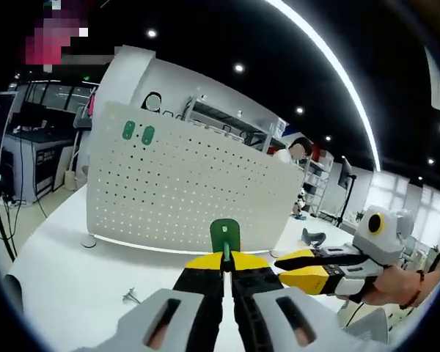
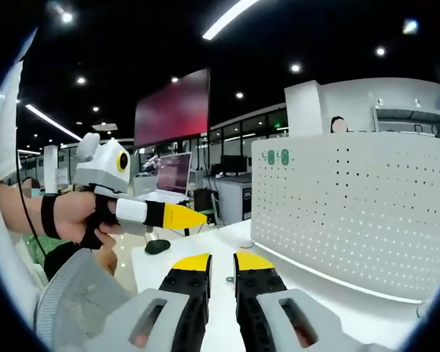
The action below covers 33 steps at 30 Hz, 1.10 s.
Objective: Insert the hook assembly into the mounting plate slot until the hook locks in place.
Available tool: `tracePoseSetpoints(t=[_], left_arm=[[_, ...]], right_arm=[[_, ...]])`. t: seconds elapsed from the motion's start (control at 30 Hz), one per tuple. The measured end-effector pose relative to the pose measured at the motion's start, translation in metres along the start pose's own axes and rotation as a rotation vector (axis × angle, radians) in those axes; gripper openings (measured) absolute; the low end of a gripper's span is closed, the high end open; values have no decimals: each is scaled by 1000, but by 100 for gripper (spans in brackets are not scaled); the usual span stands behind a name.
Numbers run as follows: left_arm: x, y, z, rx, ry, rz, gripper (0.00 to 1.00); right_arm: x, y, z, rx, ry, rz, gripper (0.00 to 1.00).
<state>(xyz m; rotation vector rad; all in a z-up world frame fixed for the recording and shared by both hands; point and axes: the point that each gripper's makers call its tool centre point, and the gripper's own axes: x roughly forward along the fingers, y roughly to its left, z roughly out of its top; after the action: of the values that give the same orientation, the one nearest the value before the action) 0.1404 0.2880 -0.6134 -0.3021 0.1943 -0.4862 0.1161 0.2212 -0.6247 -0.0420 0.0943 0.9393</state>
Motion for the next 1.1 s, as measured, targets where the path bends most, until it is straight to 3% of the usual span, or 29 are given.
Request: tracePoseSetpoints(t=[0.43, 0.77, 1.1], left_arm=[[17, -4, 18, 65, -41, 55, 2], [26, 0, 30, 110, -37, 95, 2], [36, 2, 41, 152, -42, 118, 2]], right_arm=[[-27, -16, -1, 16, -11, -35, 15], [-35, -23, -4, -5, 1, -62, 26], [-43, -26, -10, 7, 17, -76, 26]])
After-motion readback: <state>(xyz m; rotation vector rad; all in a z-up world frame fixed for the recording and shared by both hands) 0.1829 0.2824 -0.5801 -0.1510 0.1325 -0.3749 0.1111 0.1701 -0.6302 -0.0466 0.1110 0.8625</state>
